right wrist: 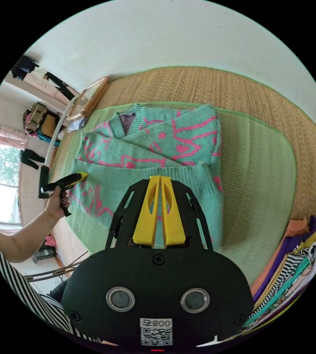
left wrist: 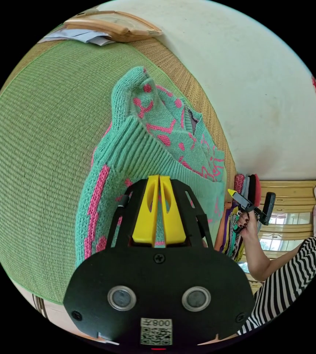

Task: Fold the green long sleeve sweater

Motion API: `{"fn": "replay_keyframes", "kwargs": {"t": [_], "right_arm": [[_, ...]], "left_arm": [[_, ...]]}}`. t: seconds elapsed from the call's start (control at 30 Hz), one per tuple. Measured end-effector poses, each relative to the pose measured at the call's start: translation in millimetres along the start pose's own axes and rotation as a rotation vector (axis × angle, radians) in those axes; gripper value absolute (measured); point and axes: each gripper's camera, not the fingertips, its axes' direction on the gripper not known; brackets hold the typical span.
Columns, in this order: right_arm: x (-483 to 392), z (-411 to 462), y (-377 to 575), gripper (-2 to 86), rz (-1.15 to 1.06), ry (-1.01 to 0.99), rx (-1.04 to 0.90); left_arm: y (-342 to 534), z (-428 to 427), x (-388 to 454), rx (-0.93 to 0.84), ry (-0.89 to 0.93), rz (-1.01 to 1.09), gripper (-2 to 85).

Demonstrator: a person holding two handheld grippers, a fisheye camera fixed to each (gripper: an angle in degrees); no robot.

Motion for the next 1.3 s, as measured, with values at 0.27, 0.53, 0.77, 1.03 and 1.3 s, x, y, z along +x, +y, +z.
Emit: {"fn": "replay_keyframes", "kwargs": {"t": [0.27, 0.53, 0.77, 1.03, 1.3], "right_arm": [[-56.3, 77.7, -21.8, 0.0, -0.111, -0.027, -0.178], [-81.9, 82.9, -41.8, 0.0, -0.090, -0.043, -0.244], [-109.1, 61.8, -61.1, 0.2, -0.009, -0.088, -0.165], [-217.7, 89.9, -114.9, 2.0, -0.214, -0.199, -0.219], [-341.7, 154.3, -180.3, 6.7, -0.375, -0.143, -0.324]], "left_arm": [[-1.4, -16.1, -33.5, 0.020, 0.107, -0.052, 0.6], [28.3, -87.4, -67.8, 0.124, 0.198, -0.073, 8.1], [73.6, -134.1, -128.7, 0.125, 0.013, -0.259, 11.8], [84.3, -106.2, -182.3, 0.093, 0.233, -0.379, 12.1], [75.2, -95.0, -208.6, 0.098, 0.340, -0.368, 10.7]]}}
